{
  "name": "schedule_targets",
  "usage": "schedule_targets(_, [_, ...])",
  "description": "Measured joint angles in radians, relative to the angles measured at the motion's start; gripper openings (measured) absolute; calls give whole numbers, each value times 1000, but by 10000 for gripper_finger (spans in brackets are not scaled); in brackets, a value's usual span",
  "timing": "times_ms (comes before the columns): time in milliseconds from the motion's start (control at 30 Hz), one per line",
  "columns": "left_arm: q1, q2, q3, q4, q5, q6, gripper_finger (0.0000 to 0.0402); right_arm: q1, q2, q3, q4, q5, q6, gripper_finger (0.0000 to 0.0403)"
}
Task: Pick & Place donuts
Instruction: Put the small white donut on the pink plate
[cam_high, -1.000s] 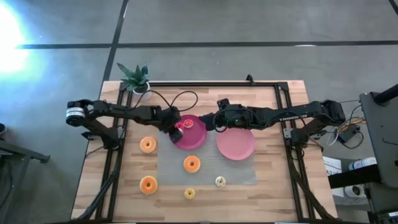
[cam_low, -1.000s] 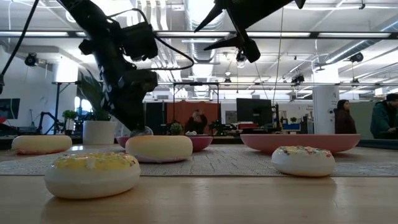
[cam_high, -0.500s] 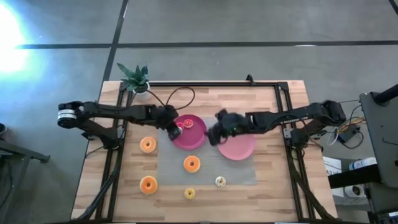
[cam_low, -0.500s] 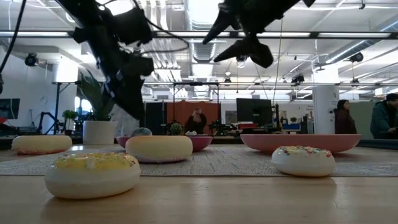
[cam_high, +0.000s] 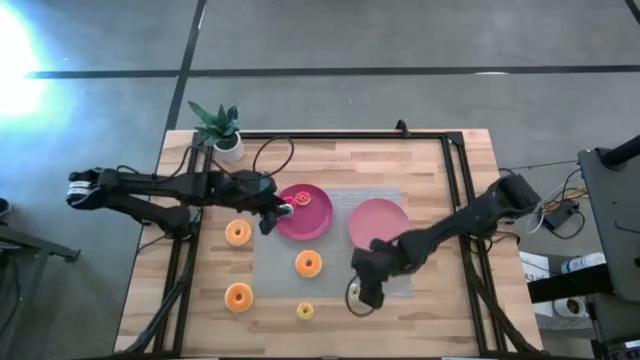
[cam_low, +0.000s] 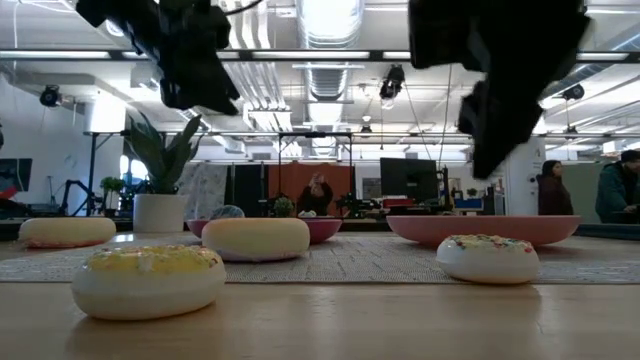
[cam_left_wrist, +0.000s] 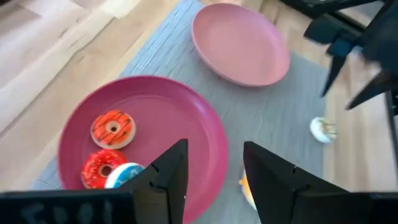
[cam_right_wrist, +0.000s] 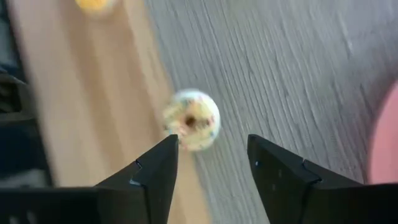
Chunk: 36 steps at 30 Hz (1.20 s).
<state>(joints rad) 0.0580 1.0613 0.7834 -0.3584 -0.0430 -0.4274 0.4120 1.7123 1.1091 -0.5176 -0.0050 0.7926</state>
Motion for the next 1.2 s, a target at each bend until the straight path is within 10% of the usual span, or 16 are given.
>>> schedule_targets(733, [-64, -23, -3, -20, -2, -41, 128, 49, 304, 259, -156, 136, -55, 166])
schedule_targets(1200, [-64, -24, -3, -34, -3, -26, 128, 33, 285, 276, -154, 61, -15, 15])
